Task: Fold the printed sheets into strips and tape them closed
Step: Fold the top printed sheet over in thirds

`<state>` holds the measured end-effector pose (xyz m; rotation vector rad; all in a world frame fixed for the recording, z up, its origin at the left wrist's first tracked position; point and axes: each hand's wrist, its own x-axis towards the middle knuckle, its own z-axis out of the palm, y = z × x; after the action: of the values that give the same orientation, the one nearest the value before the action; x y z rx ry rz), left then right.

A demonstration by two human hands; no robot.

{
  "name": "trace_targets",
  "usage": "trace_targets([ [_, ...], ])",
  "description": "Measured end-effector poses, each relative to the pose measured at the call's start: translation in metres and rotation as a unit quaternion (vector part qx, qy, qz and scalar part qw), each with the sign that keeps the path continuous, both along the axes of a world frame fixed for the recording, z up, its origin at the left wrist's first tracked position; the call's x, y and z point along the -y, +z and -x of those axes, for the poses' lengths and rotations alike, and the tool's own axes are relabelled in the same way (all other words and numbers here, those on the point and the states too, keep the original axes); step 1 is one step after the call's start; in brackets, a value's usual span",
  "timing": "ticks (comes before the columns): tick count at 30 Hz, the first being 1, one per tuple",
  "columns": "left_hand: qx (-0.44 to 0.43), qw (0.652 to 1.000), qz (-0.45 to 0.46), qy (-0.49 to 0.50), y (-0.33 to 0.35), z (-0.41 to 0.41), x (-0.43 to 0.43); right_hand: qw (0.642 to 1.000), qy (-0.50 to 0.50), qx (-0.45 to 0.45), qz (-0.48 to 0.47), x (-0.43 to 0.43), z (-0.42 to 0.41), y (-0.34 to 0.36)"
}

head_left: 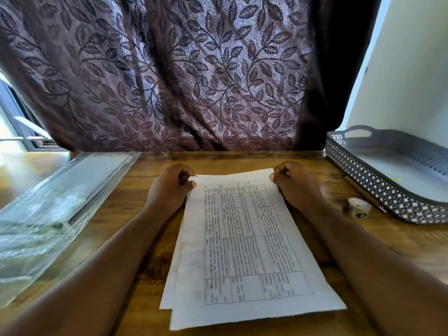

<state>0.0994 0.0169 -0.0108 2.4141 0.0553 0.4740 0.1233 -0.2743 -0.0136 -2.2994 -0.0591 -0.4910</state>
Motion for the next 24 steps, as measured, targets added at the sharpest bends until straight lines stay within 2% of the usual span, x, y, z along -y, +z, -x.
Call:
trace_targets([
  [4,0.057,0.993,0.102,-0.017,0.003,0.000,-0.001,0.991,0.031,0.037,-0.126,0.002,0.007,0.006],
  [8,0.104,0.982,0.145,-0.058,0.004,0.002,0.000,0.977,0.027,0.056,-0.202,0.000,0.009,0.010],
  [11,0.094,0.974,0.180,-0.104,0.003,0.002,0.000,0.963,0.021,0.062,-0.262,-0.002,0.011,0.013],
  [15,0.079,0.972,0.185,-0.120,0.000,-0.001,-0.002,0.942,0.039,0.054,-0.330,-0.002,0.012,0.015],
  [19,0.068,0.942,0.299,-0.138,0.001,-0.001,0.002,0.932,0.095,0.043,-0.348,0.001,0.013,0.018],
  [24,0.042,0.897,0.419,-0.134,0.004,0.002,0.003,0.901,0.187,-0.028,-0.390,0.004,0.018,0.018],
])
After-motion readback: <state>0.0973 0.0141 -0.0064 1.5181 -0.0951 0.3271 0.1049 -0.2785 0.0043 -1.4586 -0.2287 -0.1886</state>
